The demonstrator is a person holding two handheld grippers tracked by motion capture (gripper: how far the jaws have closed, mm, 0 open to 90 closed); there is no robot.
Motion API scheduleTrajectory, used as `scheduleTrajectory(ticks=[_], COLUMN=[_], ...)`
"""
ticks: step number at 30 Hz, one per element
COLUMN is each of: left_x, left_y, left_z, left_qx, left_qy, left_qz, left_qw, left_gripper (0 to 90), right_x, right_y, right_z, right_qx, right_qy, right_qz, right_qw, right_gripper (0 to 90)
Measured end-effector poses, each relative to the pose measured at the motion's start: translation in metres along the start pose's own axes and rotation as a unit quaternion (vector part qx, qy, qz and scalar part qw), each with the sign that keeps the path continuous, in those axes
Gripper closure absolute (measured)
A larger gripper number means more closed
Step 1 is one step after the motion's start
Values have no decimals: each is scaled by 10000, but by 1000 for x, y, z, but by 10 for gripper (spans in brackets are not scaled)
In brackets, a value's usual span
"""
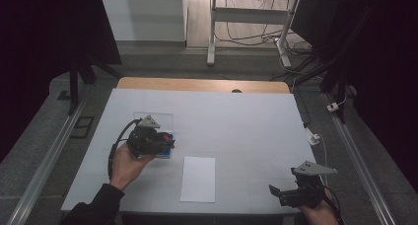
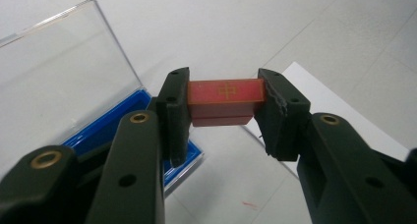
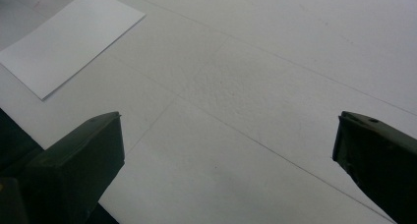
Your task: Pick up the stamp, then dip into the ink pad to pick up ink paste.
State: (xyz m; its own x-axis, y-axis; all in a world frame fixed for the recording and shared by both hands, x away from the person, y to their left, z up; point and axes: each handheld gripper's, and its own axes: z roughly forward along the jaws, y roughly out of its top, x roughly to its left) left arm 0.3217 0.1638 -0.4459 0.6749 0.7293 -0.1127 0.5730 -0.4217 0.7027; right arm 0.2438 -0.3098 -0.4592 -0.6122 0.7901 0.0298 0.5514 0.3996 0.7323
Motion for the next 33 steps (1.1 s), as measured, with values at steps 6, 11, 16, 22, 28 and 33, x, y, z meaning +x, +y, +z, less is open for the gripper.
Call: scheduleTrajectory(ticks=[6, 11, 16, 22, 28, 33], left_x=[-6, -5, 6, 29, 41, 44], left_y=[1, 0, -5, -12, -19, -23], left_z=[2, 4, 12, 19, 30, 38], left_qx=[83, 152, 423, 548, 796, 926], left_qy=[73, 213, 535, 704, 888, 962], left_qz=[126, 144, 56, -316, -466, -480], left_qw=[9999, 9996, 9977, 9955, 9918, 9899], left_gripper=[584, 584, 583, 584, 584, 585], right_x=[0, 0, 0, 1, 1, 1], right_y=[0, -1, 0, 0, 0, 0], right_z=[0, -1, 0, 0, 0, 0], right_qx=[1, -8, 14, 15, 28, 35], right_qy=[3, 5, 5, -2, -8, -6], right_qz=[-4, -9, -20, -26, -33, -51], right_qw=[10000, 10000, 10000, 10000, 10000, 10000], right_gripper=[0, 0, 0, 0, 0, 0])
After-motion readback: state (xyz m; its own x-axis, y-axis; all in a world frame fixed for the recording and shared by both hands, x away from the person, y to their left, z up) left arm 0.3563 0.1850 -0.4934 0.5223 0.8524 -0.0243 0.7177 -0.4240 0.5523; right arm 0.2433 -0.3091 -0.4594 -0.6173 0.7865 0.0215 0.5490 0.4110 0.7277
